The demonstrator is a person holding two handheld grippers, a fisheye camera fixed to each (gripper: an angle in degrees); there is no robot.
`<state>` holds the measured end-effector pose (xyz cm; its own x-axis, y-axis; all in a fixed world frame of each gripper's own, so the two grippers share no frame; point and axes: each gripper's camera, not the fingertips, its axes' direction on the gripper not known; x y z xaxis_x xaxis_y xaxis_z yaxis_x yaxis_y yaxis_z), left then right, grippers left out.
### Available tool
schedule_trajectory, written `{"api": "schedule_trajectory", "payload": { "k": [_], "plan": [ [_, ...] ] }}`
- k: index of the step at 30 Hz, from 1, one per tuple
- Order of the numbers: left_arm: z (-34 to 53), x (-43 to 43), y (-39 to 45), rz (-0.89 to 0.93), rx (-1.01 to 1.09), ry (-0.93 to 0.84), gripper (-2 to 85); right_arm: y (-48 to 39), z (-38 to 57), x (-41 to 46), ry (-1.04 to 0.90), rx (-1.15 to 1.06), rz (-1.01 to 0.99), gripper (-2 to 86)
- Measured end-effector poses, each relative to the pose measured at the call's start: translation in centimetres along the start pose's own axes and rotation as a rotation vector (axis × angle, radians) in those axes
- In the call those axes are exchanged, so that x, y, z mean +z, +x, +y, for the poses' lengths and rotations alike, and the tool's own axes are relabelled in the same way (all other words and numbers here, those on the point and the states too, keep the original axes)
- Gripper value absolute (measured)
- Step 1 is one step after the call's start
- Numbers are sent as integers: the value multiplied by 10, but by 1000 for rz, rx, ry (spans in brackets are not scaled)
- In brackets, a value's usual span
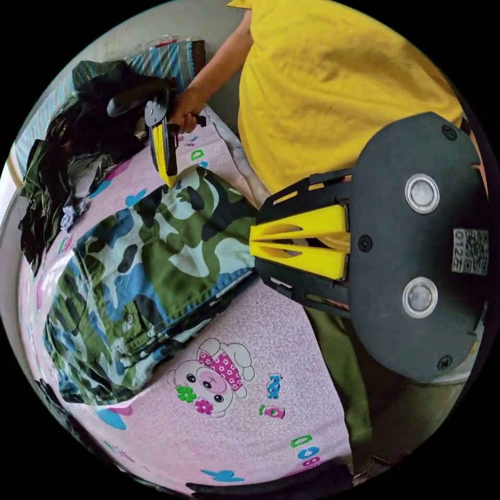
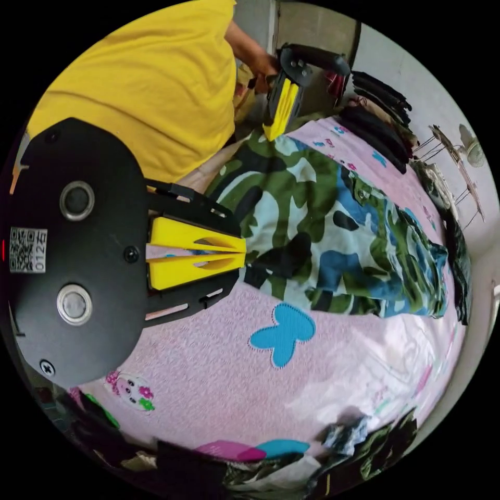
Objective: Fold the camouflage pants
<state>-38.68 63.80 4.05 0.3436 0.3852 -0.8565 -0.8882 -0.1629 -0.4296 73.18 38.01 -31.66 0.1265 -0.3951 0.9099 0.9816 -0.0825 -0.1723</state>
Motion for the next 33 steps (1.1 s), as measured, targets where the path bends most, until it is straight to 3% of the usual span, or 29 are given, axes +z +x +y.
{"api": "schedule_trajectory", "payload": {
  "k": [2,4,6,10,13,19,22,25,31,33],
  "plan": [
    [8,-9,17,-67,98,11,-2,-7,9,-8,-12,-65,-63,-1],
    [8,-1,25,-25,164,-32,-2,-19,19,-3,-81,-159,-165,-1],
    [7,19,25,-93,169,-130,-2,-20,24,10,-153,-187,-58,-1],
    [17,30,-5,32,36,-85,-1,15,26,6,-111,-15,-168,-1],
    [30,18,-22,130,-30,-81,-1,20,32,-11,-104,11,-96,0],
    [32,-25,0,-44,71,25,-1,-4,26,-38,-15,-81,-78,0],
    [19,-11,-7,-91,54,-32,-1,-9,14,-21,-84,-88,12,0],
    [17,-2,-23,-49,-6,-56,-1,-18,7,-5,-150,-152,131,-1],
    [27,-16,-51,113,-82,-16,-2,-7,-4,-20,-200,-122,106,-1],
    [28,-35,-50,83,-72,20,-2,0,-10,-42,-136,-87,147,-1]
  ]
}}
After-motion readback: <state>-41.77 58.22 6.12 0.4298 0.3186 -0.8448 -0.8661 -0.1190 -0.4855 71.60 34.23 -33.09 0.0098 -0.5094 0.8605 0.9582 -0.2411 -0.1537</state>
